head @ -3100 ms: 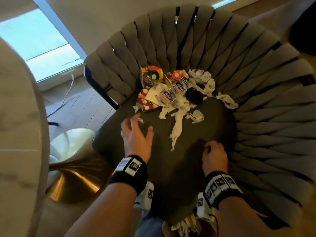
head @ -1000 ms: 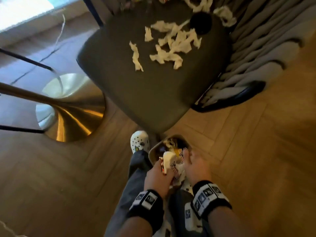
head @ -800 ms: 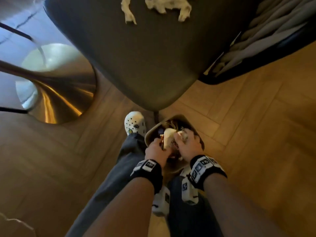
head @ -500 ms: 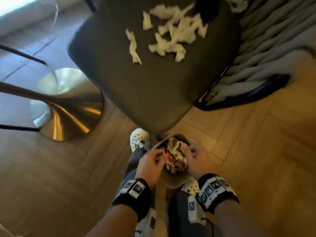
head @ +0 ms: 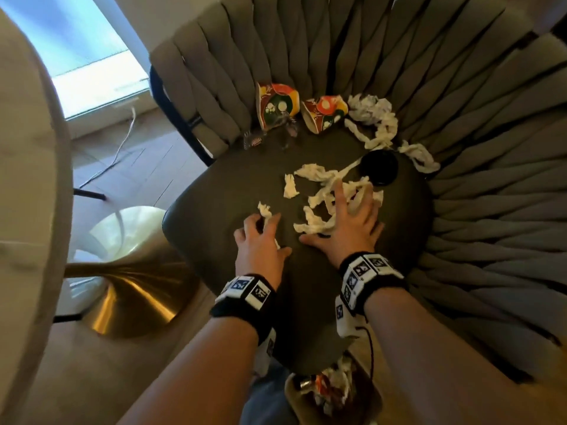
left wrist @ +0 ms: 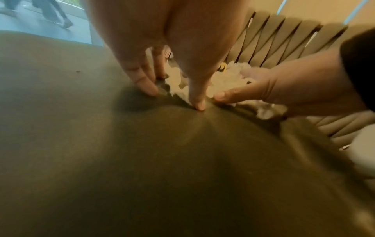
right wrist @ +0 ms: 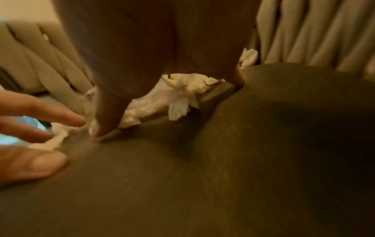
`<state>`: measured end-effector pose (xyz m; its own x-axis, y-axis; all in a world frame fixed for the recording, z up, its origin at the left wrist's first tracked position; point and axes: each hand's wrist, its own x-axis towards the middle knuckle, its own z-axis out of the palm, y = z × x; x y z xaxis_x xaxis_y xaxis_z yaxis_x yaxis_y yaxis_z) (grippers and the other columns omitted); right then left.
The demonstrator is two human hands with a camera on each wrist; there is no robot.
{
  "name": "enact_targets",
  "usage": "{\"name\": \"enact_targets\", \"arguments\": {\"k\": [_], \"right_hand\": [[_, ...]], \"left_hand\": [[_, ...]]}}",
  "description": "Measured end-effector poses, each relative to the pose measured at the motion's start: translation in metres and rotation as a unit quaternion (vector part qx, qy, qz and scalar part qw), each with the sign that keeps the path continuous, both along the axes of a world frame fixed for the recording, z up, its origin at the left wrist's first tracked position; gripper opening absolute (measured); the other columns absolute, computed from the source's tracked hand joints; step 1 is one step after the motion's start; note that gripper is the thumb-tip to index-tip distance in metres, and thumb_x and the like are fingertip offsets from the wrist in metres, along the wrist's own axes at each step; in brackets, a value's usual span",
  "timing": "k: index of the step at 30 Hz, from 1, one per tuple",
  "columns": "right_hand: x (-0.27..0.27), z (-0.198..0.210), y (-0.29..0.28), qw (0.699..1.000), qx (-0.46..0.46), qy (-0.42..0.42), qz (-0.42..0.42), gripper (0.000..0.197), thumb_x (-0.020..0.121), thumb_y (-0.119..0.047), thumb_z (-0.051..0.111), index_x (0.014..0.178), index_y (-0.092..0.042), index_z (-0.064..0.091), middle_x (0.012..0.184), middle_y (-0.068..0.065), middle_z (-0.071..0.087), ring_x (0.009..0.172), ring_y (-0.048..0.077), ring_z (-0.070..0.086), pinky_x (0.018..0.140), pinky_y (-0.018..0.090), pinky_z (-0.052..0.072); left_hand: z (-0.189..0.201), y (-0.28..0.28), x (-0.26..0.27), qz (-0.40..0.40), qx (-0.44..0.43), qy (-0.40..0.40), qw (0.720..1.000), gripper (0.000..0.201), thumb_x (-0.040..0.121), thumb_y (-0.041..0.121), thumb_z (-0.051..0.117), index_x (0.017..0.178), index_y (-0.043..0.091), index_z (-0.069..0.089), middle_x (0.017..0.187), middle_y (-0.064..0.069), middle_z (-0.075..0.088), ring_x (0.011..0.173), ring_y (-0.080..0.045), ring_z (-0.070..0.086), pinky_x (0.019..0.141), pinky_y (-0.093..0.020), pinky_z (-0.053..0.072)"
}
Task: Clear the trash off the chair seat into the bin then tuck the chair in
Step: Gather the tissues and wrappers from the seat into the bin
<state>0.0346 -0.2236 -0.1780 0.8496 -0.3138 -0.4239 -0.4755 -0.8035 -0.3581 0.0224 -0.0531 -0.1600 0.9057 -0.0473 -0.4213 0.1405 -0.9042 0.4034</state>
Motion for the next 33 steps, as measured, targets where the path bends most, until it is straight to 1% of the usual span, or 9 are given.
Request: {"name": "enact_targets", "arguments": {"k": [3,6,9,12,15,21,27,30,33], "right_hand": [[0.022,-0.014,-0.001,0.996,-0.053,-0.027,0.074,0.118,0.059,-0.084,0.061,0.144,-0.054,-0.015,0.16,0.011,-0.025,0.147,0.043,-0.007,0.113,0.067,0.009],[0.036,-0.02,-0.001,0.991,-0.066,-0.045,0.109,0.102,0.068,-0.083,0.051,0.144,-0.056,-0.011,0.162,0.008,-0.017,0.144,0.044,0.007,0.112,0.065,0.017],[0.057,-0.021,-0.002,0.987,-0.072,-0.039,0.141,0.091,0.073,-0.081,0.047,0.145,-0.057,-0.004,0.161,0.008,-0.002,0.14,0.044,0.017,0.108,0.062,0.022],[0.079,-0.023,0.0,0.984,-0.068,-0.038,0.161,0.067,0.083,-0.069,0.048,0.142,-0.042,0.03,0.147,0.016,0.03,0.125,0.042,0.035,0.1,0.056,0.035],[0.089,-0.022,0.002,0.985,-0.042,-0.062,0.155,0.045,0.094,-0.048,0.048,0.125,-0.016,0.054,0.125,0.017,0.051,0.11,0.039,0.05,0.089,0.046,0.045],[0.078,0.008,-0.006,0.995,0.039,-0.075,0.061,0.029,0.091,-0.039,0.054,0.099,-0.013,0.063,0.098,0.009,0.062,0.086,0.031,0.061,0.069,0.037,0.046],[0.055,0.061,-0.006,0.95,0.214,-0.165,-0.155,0.035,0.093,-0.032,0.056,0.064,-0.011,0.051,0.054,0.005,0.051,0.049,0.022,0.05,0.05,0.042,0.044],[0.042,0.088,0.0,0.91,0.298,-0.194,-0.214,0.041,0.094,-0.028,0.058,0.062,-0.005,0.047,0.054,0.017,0.045,0.051,0.035,0.045,0.047,0.043,0.039],[0.028,0.103,0.006,0.898,0.334,-0.198,-0.207,0.044,0.096,-0.027,0.058,0.058,-0.012,0.043,0.051,0.014,0.041,0.046,0.031,0.04,0.044,0.039,0.034]], "left_hand": [[-0.007,0.008,0.023,-0.009,-0.037,-0.016,0.999,0.034,0.099,0.028,0.058,0.132,0.024,0.057,0.135,-0.005,0.047,0.125,-0.024,0.051,0.098,-0.025,0.041],[-0.008,0.015,0.044,0.02,-0.085,-0.032,0.996,0.026,0.104,0.028,0.046,0.123,0.018,0.061,0.12,-0.002,0.055,0.101,-0.01,0.055,0.075,-0.009,0.035],[0.001,0.009,0.075,0.076,-0.113,-0.077,0.988,0.026,0.105,0.031,0.04,0.112,0.017,0.061,0.104,0.004,0.057,0.087,-0.006,0.055,0.072,-0.016,0.041],[0.017,-0.005,0.116,0.123,-0.148,-0.141,0.971,0.033,0.106,0.038,0.034,0.097,0.018,0.059,0.089,0.005,0.053,0.078,-0.008,0.053,0.072,-0.029,0.045],[0.023,-0.019,0.161,0.098,-0.104,-0.171,0.975,0.043,0.1,0.056,0.037,0.103,0.018,0.057,0.109,-0.003,0.052,0.099,-0.015,0.048,0.086,-0.037,0.046],[0.008,-0.046,0.23,-0.066,0.072,-0.157,0.983,0.084,0.079,0.071,0.062,0.137,0.012,0.043,0.157,-0.012,0.028,0.143,-0.037,0.024,0.109,-0.057,0.031],[-0.026,-0.043,0.235,-0.095,0.094,-0.098,0.986,0.074,0.087,0.052,0.067,0.142,0.011,0.038,0.158,-0.01,0.025,0.137,-0.04,0.034,0.106,-0.059,0.039],[-0.026,-0.038,0.241,-0.114,0.094,-0.114,0.982,0.056,0.094,0.034,0.06,0.14,0.008,0.04,0.148,-0.016,0.039,0.129,-0.043,0.044,0.101,-0.058,0.043],[-0.015,-0.028,0.244,-0.096,0.041,-0.137,0.985,0.048,0.095,0.023,0.061,0.135,0.006,0.043,0.137,-0.019,0.049,0.121,-0.041,0.053,0.091,-0.053,0.049]]}}
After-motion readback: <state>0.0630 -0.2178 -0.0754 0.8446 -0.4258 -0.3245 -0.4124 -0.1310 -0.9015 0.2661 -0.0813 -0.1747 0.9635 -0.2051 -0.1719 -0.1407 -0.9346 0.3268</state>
